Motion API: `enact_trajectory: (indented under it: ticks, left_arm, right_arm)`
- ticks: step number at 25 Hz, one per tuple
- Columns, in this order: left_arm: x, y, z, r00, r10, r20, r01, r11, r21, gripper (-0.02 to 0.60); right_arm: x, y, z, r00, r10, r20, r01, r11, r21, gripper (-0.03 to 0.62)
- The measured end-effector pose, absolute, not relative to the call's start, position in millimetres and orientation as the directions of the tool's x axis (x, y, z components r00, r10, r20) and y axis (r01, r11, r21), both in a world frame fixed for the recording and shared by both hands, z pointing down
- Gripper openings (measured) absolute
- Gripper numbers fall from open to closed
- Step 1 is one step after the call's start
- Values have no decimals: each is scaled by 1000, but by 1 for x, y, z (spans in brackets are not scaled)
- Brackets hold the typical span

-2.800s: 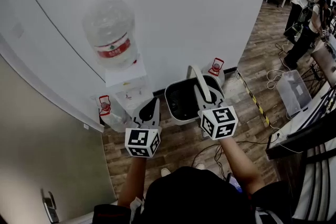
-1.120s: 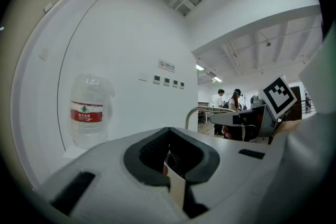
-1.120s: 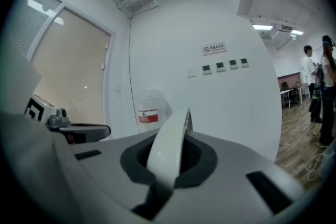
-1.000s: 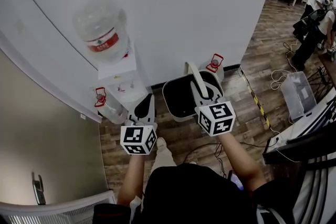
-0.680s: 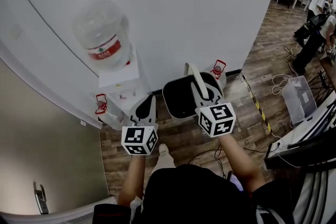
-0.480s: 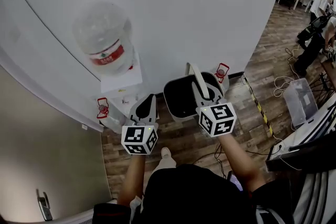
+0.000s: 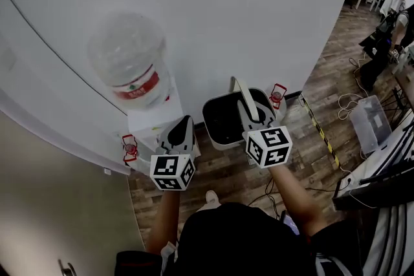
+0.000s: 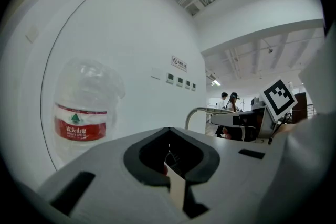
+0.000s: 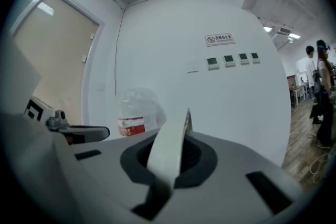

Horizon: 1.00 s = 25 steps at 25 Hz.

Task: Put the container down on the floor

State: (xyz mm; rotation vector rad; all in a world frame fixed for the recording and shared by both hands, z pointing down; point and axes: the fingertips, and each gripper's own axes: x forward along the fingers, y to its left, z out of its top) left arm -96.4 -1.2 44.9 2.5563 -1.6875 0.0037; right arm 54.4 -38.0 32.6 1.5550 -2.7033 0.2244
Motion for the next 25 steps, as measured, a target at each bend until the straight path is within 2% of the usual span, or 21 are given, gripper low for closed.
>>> enact_trajectory:
  ticks: [17, 25]
  left_arm:
    - [-147, -54, 65, 484, -873, 69, -873, -475, 113, 17]
    - [-159, -69, 79, 476, -875, 93, -877, -463, 126, 17]
  right_arm:
    - [1, -82, 48, -426, -895, 135, -904, 415, -100, 28]
    - [-5, -97, 54, -420, -896, 146, -907, 409, -100, 28]
